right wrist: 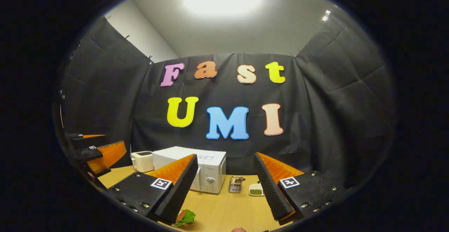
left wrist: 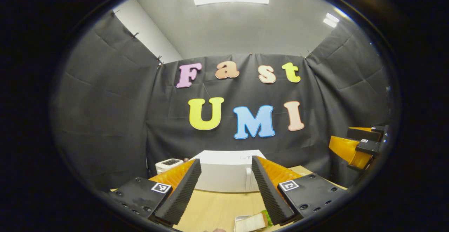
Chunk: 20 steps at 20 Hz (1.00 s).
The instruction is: Open the microwave oven with the left hand, put the food in, and close the microwave oven.
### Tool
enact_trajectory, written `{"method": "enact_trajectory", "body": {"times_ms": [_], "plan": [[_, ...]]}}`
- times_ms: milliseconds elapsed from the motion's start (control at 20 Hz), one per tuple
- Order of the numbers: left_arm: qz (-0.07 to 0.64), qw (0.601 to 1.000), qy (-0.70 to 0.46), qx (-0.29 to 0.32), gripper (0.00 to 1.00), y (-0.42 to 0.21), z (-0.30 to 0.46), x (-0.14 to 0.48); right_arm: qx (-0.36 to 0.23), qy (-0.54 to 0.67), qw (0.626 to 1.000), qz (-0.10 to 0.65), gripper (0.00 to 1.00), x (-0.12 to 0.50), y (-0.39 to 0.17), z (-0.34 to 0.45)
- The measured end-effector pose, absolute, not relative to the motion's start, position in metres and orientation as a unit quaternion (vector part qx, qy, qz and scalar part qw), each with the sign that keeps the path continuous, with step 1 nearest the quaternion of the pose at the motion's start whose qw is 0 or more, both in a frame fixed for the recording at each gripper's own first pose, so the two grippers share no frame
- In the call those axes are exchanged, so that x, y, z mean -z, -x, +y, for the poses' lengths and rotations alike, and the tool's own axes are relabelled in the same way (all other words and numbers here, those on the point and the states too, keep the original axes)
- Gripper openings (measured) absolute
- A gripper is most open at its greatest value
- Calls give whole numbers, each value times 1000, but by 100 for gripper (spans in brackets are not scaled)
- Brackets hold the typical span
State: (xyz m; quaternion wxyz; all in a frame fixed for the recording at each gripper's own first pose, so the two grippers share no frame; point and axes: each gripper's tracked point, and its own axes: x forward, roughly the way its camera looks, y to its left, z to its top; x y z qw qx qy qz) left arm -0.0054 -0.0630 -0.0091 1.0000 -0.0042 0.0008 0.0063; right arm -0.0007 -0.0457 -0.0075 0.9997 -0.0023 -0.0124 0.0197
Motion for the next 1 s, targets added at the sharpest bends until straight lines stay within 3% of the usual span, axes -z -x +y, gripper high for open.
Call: {"method": "enact_trajectory", "body": {"times_ms": [350,700,1000], "plan": [[15,1000,-8,10,96,-64,-62,46,-4,10,1000,3,96,30,-17,-47],[21,997,-2,69,96,-172,-88,97,89,21,995,26,96,43,-43,-73],[58,991,-2,118,97,-243,-127,165,170,61,983,31,96,34,-33,-99]]}}
